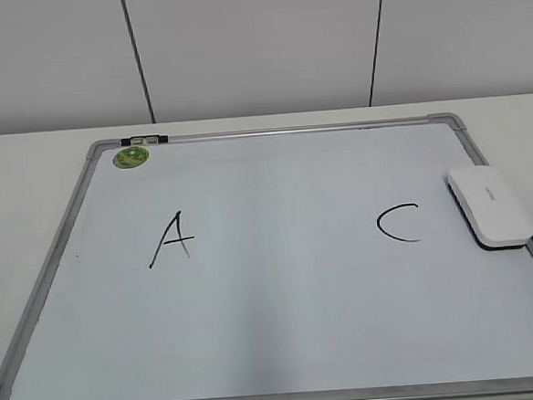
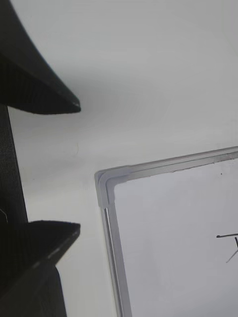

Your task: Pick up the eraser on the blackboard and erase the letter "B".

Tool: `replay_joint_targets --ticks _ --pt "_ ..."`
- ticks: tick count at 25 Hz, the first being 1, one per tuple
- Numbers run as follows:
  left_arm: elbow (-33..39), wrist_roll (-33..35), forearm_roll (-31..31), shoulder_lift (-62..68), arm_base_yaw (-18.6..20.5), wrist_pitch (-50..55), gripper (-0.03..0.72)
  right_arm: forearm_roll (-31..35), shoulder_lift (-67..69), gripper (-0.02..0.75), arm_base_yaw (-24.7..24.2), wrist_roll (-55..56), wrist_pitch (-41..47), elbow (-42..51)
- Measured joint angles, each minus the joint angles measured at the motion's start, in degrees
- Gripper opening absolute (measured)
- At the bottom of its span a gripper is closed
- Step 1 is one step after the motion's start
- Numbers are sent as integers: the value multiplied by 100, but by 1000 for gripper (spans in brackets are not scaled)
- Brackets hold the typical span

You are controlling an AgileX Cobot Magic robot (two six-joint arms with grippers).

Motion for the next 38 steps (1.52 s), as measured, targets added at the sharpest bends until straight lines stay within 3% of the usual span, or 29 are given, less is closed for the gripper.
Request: replay_joint_targets --ticks 6,16,38 --pt "0 0 0 -214 28 0 490 0 0 574 -71 0 0 0" --pt "0 0 0 -1432 573 0 490 0 -576 574 -259 0 0 0" --pt "2 0 0 -1658 600 46 490 0 -881 574 -271 0 0 0"
